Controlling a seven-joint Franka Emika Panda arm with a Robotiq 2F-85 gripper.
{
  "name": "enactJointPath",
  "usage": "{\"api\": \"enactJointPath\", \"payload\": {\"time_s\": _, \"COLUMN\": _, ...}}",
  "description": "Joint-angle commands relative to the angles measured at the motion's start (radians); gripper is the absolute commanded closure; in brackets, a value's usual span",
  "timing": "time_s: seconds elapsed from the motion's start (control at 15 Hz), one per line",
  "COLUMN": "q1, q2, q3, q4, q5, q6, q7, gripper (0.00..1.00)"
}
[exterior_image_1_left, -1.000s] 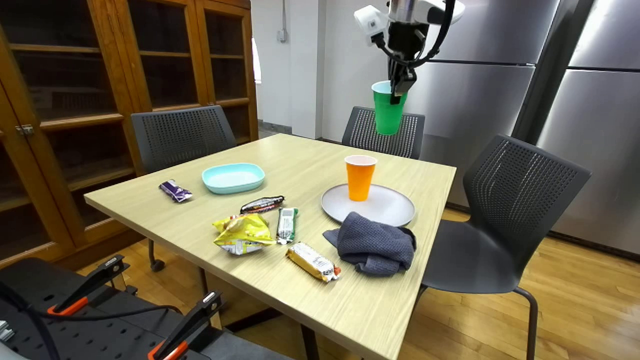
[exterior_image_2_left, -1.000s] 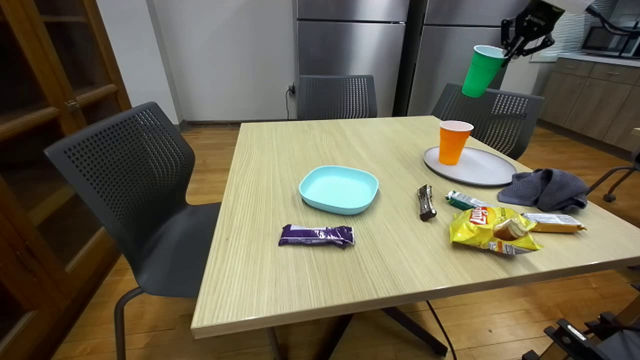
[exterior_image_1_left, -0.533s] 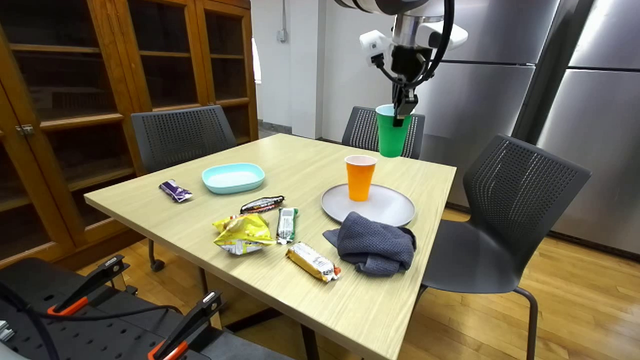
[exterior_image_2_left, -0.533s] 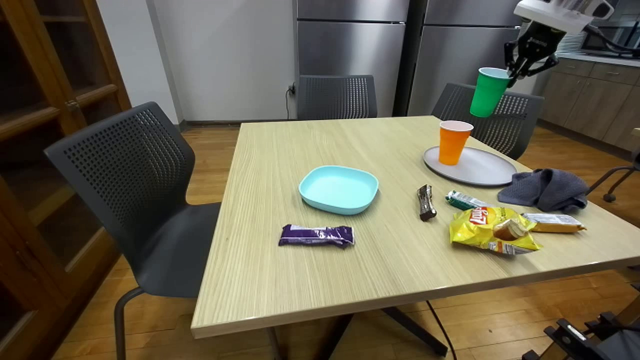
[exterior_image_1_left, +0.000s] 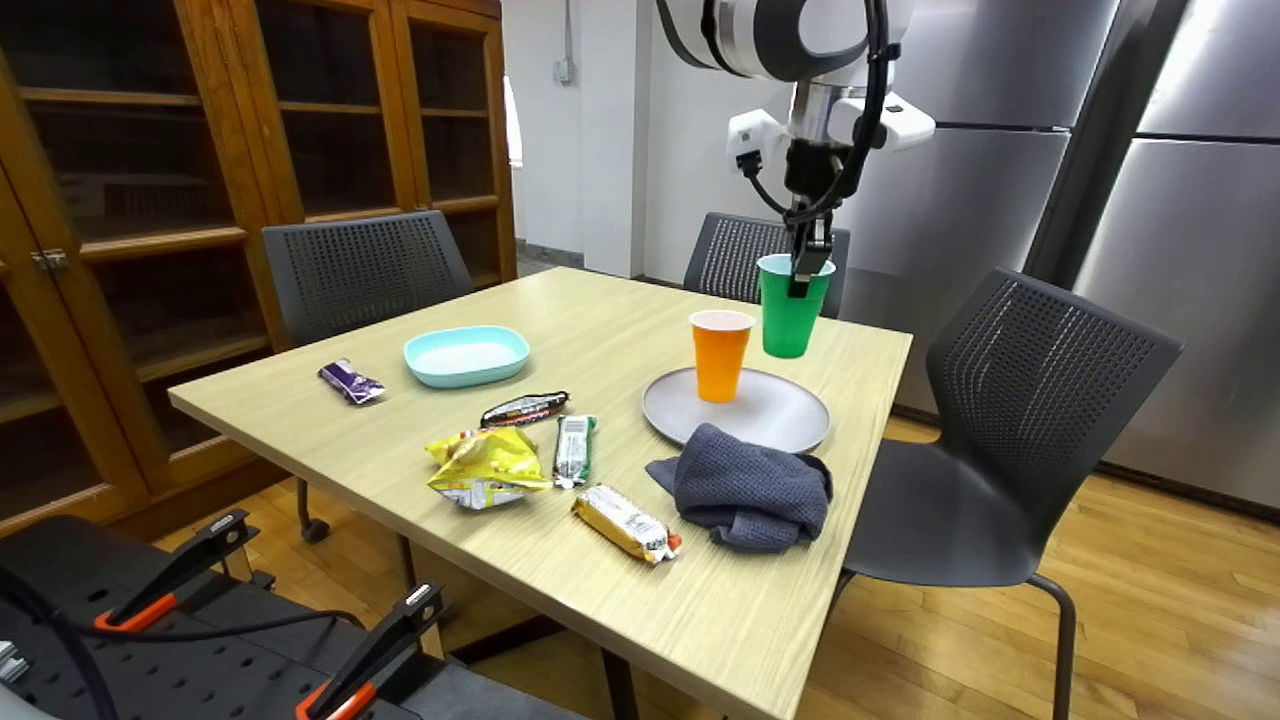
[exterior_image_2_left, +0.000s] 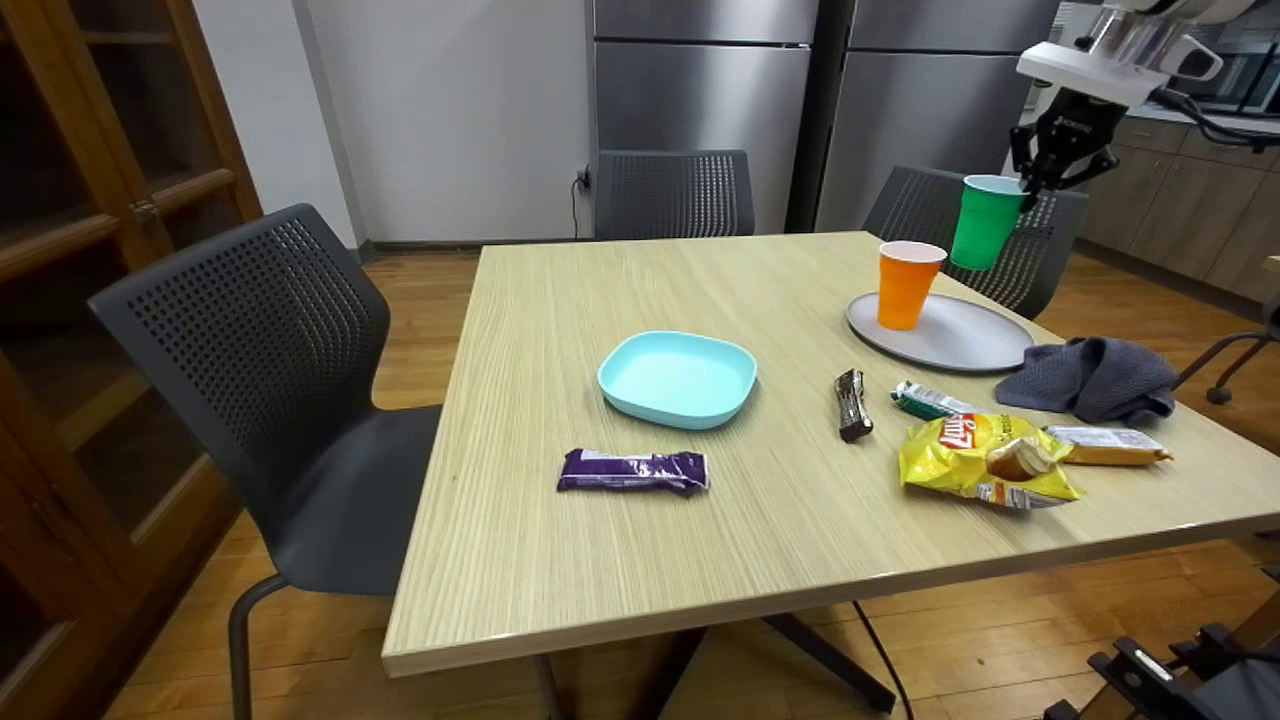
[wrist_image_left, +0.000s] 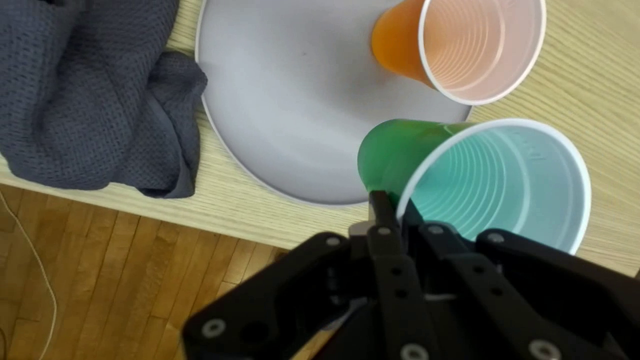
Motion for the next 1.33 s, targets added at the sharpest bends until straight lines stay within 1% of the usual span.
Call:
{"api": "enactJointPath", "payload": {"time_s": 0.0, "q1": -0.003, "q2": 0.024, "q3": -0.004, "q4": 0.024, "q5": -0.005, "q6": -0.048, "q7": 0.051, "gripper": 0.99}}
{"api": "enactJointPath", "payload": {"time_s": 0.27, "q1": -0.010, "q2": 0.055, "q3": 0.008, "q4": 0.023, "q5": 0.009, "q6": -0.050, "q7": 0.036, "gripper": 0.99}}
{"api": "enactJointPath", "payload": {"time_s": 0.67, "q1": 0.005, "q2": 0.076, "q3": -0.004, "q4": -0.004, "q5": 0.001, "q6": -0.004, "q7": 0.059, "gripper": 0.99}}
{"api": "enactJointPath", "payload": {"time_s": 1.27, "q1": 0.024, "q2": 0.075, "q3": -0.019, "q4": -0.043, "q5": -0.024, "q6": -0.014, "q7": 0.104, "gripper": 0.99}}
